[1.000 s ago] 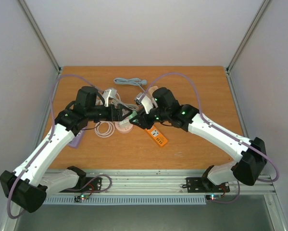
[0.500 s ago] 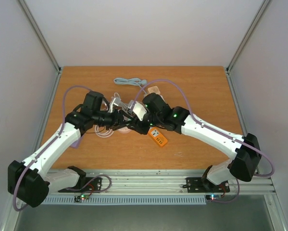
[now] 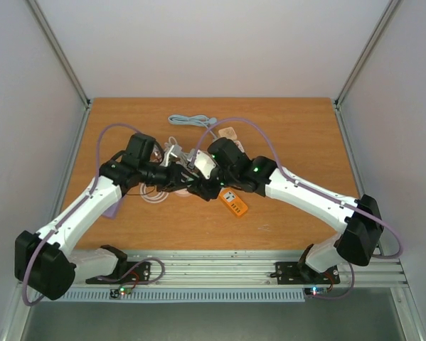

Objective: Insert the plug

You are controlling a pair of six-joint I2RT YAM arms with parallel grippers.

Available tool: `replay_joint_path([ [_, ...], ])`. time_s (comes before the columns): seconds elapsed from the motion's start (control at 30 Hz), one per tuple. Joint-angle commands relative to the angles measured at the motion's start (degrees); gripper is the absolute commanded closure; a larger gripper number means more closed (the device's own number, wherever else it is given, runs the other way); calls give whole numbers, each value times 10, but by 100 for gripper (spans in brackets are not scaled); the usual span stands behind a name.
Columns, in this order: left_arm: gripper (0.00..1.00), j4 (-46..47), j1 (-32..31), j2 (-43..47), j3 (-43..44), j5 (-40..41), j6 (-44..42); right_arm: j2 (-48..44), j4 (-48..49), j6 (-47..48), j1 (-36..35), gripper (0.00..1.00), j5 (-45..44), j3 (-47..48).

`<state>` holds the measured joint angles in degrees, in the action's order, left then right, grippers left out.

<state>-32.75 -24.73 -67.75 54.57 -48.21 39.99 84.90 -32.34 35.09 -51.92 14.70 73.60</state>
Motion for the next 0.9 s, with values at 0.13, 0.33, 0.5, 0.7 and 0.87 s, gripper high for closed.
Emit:
replay_joint_path([
  [0.13, 100, -137, -1, -14, 107, 232, -246, -41, 46, -53, -7, 19, -82, -24],
  [0.33, 100, -83, 7, -1, 82, 415, -431, -107, 74, -133, -4, 18, -139, -88],
  [0.5, 100, -38, 50, 1, 52, 439, -537, -150, 89, -195, 4, 18, -117, -138],
  [0.7, 100, -47, 147, 1, 25, 434, -548, -190, 77, -229, 13, 18, -125, -177],
  [0.87, 100, -13, 176, 58, -63, 446, -587, -215, 74, -265, 31, 18, -105, -193],
])
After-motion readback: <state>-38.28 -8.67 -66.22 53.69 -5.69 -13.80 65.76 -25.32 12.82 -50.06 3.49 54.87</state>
